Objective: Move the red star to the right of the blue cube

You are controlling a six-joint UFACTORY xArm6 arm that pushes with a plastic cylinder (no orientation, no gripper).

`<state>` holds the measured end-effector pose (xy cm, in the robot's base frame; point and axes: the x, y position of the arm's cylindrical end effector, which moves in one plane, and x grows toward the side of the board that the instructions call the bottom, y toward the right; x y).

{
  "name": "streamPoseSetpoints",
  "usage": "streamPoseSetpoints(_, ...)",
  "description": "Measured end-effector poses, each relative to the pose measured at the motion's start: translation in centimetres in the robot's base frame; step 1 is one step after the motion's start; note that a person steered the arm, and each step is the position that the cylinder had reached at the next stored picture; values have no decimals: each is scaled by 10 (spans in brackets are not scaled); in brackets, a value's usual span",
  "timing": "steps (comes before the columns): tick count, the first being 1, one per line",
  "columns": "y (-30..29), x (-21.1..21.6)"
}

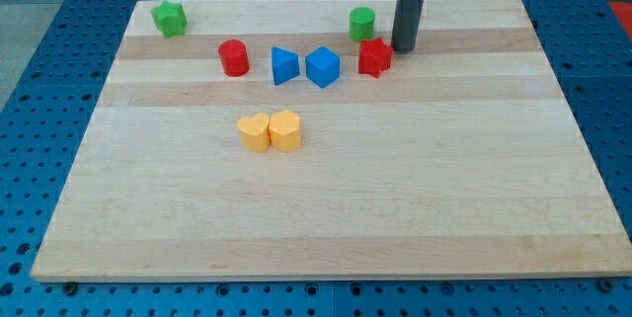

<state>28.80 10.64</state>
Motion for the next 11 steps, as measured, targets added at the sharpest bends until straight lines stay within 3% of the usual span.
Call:
streamPoseSetpoints(1,0,-48)
streamPoseSetpoints(2,-51,-57)
streamPoseSetpoints(3,-98,-30)
streamPoseSetpoints(4,-93,28)
streamPoseSetpoints(5,-101,26)
streamPoseSetpoints(6,-154,-8)
streamPoseSetpoints(7,-157,-50)
streamPoseSetpoints(8,-106,-59)
streamPoseSetpoints(9,-67,-21)
streamPoseSetpoints(10,-68,46)
streamPoseSetpoints(11,-71,55)
